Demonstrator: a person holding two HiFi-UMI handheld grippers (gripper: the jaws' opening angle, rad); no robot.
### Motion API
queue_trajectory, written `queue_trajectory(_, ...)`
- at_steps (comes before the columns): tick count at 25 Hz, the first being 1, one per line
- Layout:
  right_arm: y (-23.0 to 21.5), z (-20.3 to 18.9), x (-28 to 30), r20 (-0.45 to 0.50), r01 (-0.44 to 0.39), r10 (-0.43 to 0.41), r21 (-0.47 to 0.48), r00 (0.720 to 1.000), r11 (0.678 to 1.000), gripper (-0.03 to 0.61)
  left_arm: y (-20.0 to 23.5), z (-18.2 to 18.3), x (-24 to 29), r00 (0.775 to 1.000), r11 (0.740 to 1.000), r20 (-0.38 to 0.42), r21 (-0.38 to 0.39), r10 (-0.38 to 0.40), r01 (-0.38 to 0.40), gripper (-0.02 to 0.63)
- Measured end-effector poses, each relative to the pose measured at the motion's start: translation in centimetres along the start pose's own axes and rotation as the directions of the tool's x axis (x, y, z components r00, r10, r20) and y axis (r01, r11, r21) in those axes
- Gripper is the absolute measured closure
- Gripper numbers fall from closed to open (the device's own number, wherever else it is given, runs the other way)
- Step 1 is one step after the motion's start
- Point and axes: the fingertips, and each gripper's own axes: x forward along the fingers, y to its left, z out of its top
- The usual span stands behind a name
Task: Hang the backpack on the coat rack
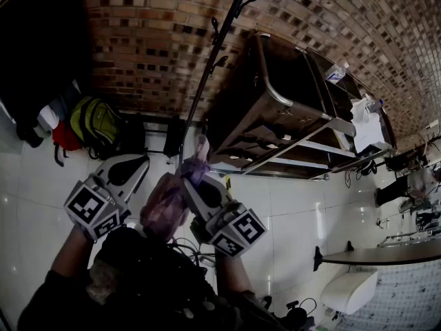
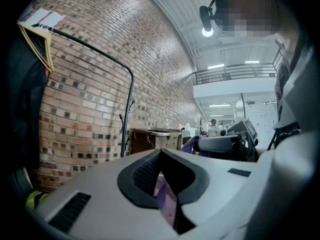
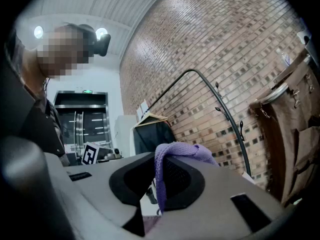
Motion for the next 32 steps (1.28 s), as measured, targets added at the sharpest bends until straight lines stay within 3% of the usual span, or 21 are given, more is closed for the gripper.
queue_trajectory(9,-2.5,1.1,-0.3,0.021,0.038,-0.038,-0.004,0.999,0.999,0.517,1.5,0.1,1.1,1.000,1.000,0.000,-0.005,0.018,-0.018,0.578)
queue_trajectory(16,-5.6,2.0,0.6,0.015,0.081,-0.081,-0.040,0.997,0.996,0.517,2.6,-0.1,4.1,0.999,0.999,0.007,0.004,-0.033,0.033,0.577)
queue_trajectory(25,-12.2,2.8,3.5,0.025,0.139,-0.139,0.009,0.990,0.990,0.517,7.0,0.3,11.8,0.993,0.993,0.005,-0.021,-0.118,0.118,0.578)
queue_trajectory(32,-18.5,3.5,6.9,-0.006,0.169,-0.169,-0.012,0.986,0.986,0.517,11.1,0.4,18.9,0.986,0.986,-0.032,-0.032,-0.163,0.162,0.577)
